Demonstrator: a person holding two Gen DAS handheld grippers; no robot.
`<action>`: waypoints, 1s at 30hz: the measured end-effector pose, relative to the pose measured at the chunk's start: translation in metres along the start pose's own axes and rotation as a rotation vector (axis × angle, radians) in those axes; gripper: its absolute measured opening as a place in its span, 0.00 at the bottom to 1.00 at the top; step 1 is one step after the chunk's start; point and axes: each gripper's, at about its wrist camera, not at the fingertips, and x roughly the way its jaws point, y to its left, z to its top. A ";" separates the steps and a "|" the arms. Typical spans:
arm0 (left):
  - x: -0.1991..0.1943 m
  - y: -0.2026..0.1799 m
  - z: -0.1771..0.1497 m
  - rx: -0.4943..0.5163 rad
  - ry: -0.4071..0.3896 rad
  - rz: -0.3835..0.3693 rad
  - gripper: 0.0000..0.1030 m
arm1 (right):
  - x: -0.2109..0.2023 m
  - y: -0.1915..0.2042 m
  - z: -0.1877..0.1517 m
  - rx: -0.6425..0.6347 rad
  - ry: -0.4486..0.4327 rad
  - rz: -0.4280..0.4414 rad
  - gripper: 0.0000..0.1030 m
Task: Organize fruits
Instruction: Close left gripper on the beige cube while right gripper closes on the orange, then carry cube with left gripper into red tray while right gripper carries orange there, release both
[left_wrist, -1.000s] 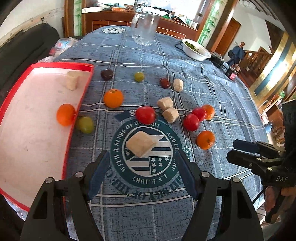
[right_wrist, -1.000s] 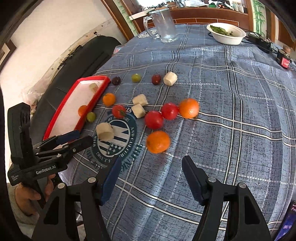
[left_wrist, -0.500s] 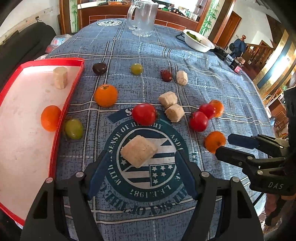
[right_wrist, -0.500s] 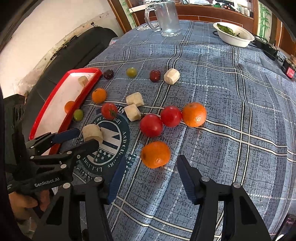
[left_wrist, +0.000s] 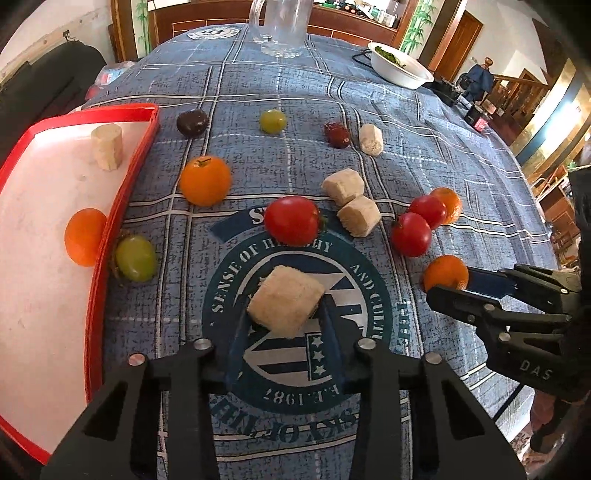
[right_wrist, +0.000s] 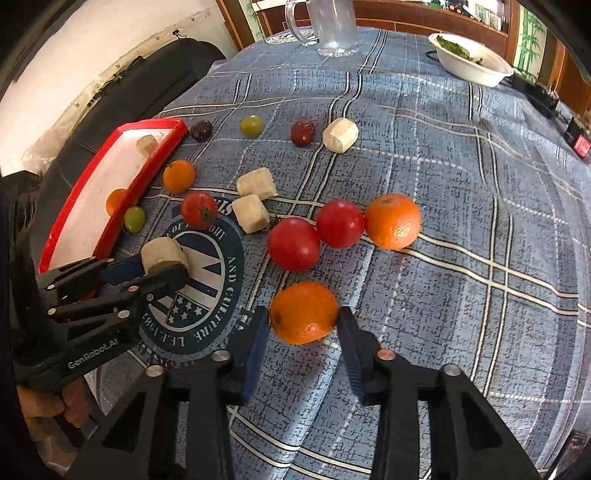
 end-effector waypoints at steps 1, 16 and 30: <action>-0.001 0.001 0.000 -0.002 -0.002 -0.003 0.33 | 0.000 0.000 0.000 0.001 0.001 0.004 0.36; -0.043 0.016 0.008 -0.063 -0.099 -0.048 0.33 | -0.020 0.032 0.016 -0.045 -0.062 0.076 0.36; -0.083 0.075 -0.004 -0.215 -0.183 -0.005 0.33 | -0.021 0.065 0.037 -0.094 -0.085 0.136 0.36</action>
